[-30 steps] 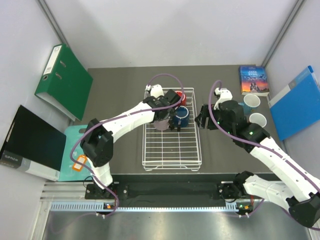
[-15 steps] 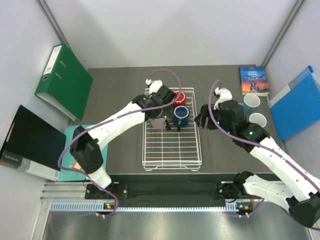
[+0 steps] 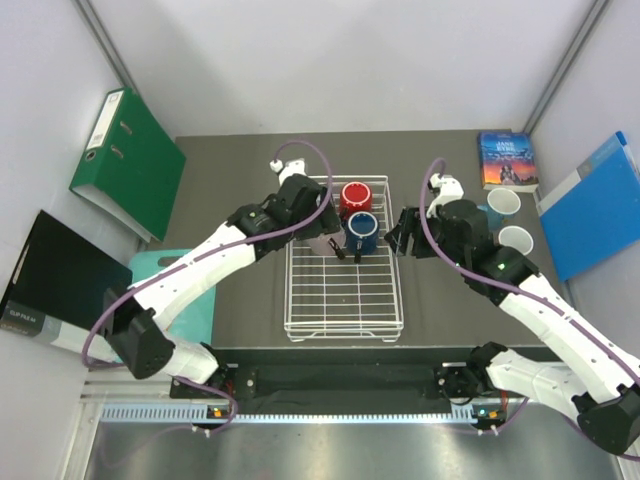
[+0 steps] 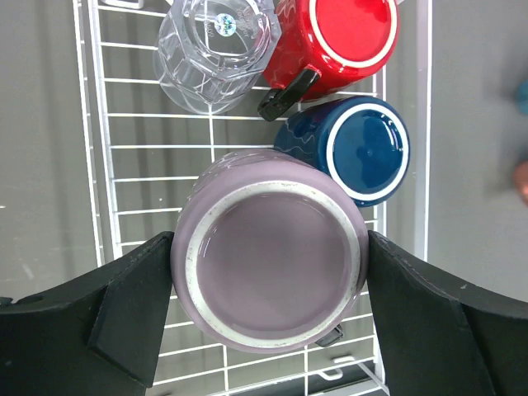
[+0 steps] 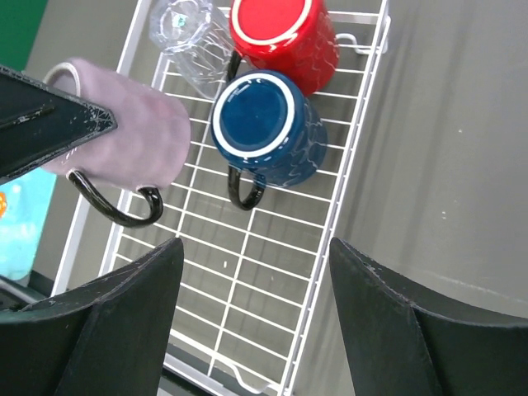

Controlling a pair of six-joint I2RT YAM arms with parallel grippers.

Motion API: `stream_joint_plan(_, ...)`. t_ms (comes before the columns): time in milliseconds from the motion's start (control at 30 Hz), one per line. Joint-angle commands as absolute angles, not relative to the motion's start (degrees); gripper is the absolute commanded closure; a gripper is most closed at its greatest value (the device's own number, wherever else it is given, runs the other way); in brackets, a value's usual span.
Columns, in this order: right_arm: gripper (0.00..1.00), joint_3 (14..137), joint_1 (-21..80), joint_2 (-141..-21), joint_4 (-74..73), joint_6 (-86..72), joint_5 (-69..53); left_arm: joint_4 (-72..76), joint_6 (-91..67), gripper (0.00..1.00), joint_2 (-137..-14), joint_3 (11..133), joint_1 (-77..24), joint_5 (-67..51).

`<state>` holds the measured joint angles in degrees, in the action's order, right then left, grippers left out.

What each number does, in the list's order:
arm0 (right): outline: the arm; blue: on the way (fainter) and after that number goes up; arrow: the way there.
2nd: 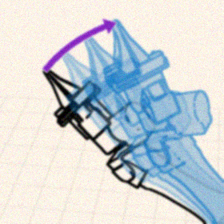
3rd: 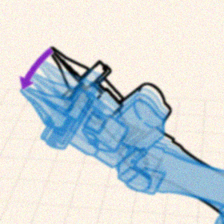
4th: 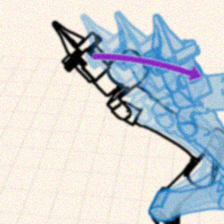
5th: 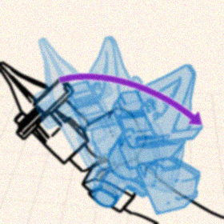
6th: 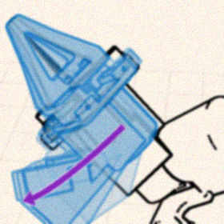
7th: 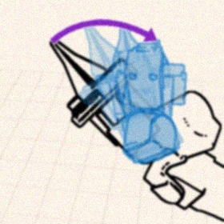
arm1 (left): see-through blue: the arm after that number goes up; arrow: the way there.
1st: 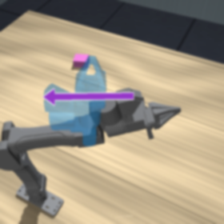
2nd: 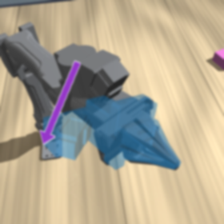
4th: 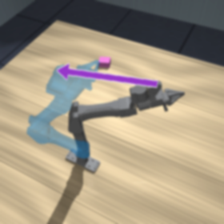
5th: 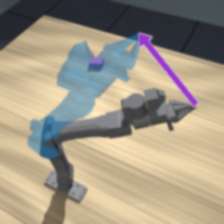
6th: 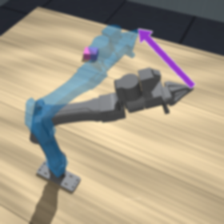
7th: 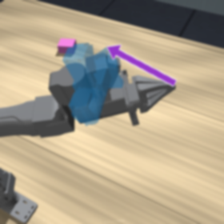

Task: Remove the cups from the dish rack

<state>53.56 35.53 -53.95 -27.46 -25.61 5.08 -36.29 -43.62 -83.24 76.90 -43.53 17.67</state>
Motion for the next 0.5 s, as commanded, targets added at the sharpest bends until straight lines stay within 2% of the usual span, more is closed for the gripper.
stream_joint_plan(0, 0.29, 52.7, 36.5, -52.7, -22.7, -27.3, 3.6, -22.9, -46.3, 1.0, -76.1, 73.2, -41.7, 12.5)
stream_joint_plan(200, 0.29, 49.9, 36.5, -51.3, -16.1, -31.0, -3.9, -9.6, -54.0, 1.0, -68.7, 62.5, -34.2, 1.3)
stream_joint_plan(333, 0.29, 46.9, 36.4, -49.9, -8.6, -35.6, -11.6, 9.2, -61.9, 1.0, -66.1, 54.2, -30.2, -12.0)
stream_joint_plan(467, 0.29, 44.8, 36.4, -49.7, -2.6, -38.9, -15.9, 23.0, -68.4, 1.0, -66.1, 48.4, -28.7, -19.2)
